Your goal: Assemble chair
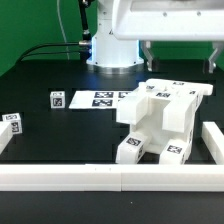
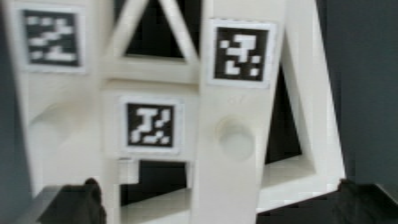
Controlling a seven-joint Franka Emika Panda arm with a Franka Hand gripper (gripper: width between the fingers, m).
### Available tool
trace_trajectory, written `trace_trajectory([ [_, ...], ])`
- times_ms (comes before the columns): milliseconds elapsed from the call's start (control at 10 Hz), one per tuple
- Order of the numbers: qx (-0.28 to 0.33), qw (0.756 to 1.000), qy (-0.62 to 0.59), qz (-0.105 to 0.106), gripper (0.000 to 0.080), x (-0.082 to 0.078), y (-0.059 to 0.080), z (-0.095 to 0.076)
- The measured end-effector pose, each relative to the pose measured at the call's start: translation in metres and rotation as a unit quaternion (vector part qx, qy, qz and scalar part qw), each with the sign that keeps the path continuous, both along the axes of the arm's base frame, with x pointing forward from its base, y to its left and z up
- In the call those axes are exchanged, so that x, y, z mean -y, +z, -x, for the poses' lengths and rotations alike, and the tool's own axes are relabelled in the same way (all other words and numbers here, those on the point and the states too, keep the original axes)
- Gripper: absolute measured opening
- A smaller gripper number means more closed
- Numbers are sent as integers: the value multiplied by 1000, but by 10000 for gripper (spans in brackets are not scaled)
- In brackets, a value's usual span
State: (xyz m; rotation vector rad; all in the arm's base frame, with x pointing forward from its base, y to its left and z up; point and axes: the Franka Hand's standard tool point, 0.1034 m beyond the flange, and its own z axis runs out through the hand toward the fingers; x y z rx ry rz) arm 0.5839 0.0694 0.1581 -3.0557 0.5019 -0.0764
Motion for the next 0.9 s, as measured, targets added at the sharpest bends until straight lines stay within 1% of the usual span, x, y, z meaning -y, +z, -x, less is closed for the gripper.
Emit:
trace_trajectory([
  [300, -1, 1000, 0, 1, 649, 1, -4, 1],
  [400, -5, 1000, 24, 2, 649, 14, -9, 5],
  [500, -9, 999, 46, -4, 649, 37, -11, 10],
  [600, -10, 998, 62, -6, 649, 68, -11, 13],
  [700, -9, 996, 92, -4, 649, 93, -12, 15],
  [800, -7, 997, 71, -15, 649, 100, -13, 15],
  [900, -7, 997, 74, -14, 649, 97, -13, 15],
])
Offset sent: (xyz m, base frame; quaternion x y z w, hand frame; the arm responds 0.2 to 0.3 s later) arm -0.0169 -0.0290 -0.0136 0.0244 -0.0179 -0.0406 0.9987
